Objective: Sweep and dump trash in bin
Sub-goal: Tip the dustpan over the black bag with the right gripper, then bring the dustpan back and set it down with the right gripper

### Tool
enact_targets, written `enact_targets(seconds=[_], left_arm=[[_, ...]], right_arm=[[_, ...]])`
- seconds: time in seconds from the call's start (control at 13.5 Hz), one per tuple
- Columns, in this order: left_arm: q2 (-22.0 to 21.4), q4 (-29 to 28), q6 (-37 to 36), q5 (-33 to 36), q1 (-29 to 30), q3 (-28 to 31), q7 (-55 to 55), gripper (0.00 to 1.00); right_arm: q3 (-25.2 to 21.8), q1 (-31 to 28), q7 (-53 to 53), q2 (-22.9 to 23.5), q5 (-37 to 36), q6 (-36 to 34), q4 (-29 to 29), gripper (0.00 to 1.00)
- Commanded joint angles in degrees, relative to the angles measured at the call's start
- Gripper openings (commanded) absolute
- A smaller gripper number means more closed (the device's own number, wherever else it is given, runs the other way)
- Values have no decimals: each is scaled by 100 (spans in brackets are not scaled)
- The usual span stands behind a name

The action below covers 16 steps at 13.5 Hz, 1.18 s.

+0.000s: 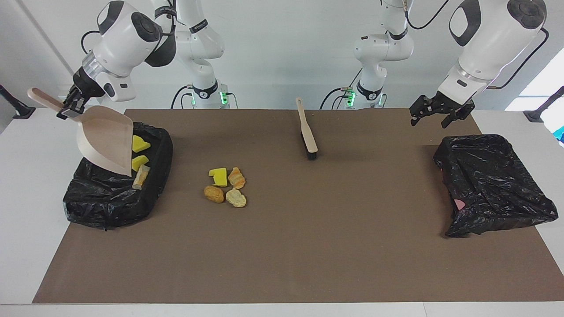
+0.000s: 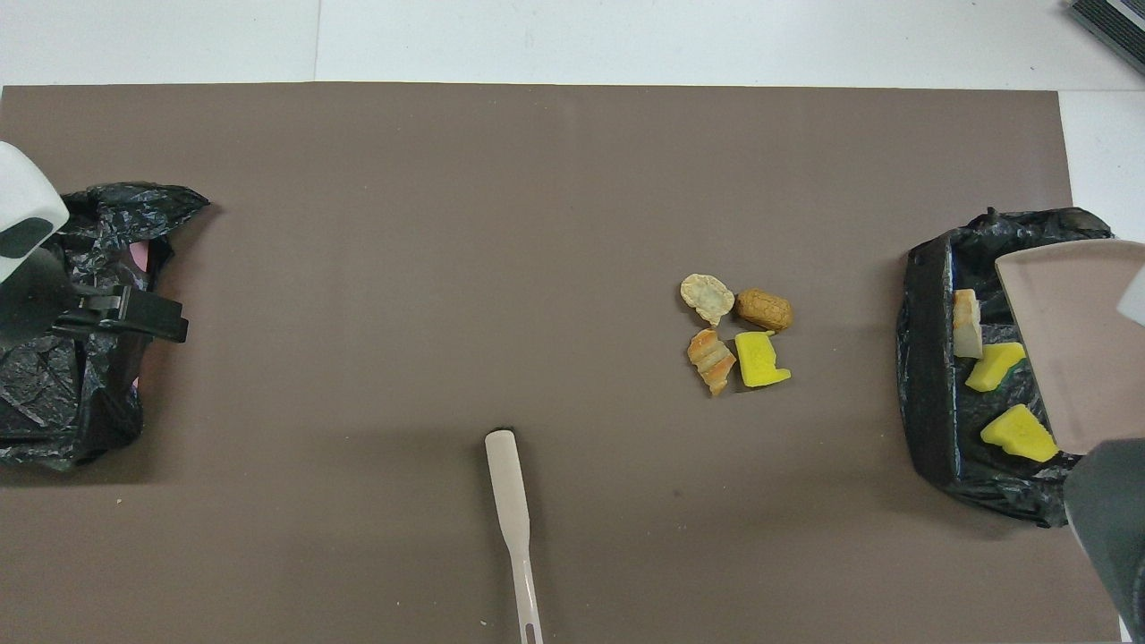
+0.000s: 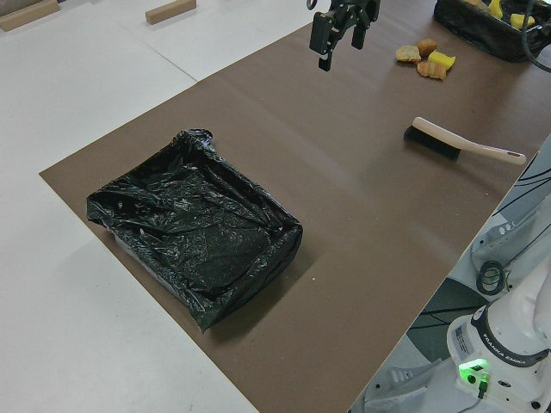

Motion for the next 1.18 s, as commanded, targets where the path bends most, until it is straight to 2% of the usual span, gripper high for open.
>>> enact_targets(seconds=[0.0,0.15,0.37,0.52,0.81,0.96,1.11], left_arm=[[-153,13,0,110,16,-29,0,100],[-180,13,-8,110,42,-3,-9,100],[-180,22,0,110,34,-2,0,100],[-171,22,18,119,42,-2,0,100],[-180,22,-52,119,34,-11,-9,100],[-180,22,-8,110,42,-2,-9,100],[-180,22,-17,119,43,-2,-9,100]], right_arm=[[228,43,638,146,522,-858,523,0],[562,35,1375,164,846,-1449,612,0],[668,43,3149,85,1427,-2248,604,0],[669,35,3784,59,1936,-2548,595,0],[721,43,5111,-3,2718,-2769,577,0],[739,26,6015,23,3567,-2569,577,0],[809,95,6535,32,4107,-2331,551,0]])
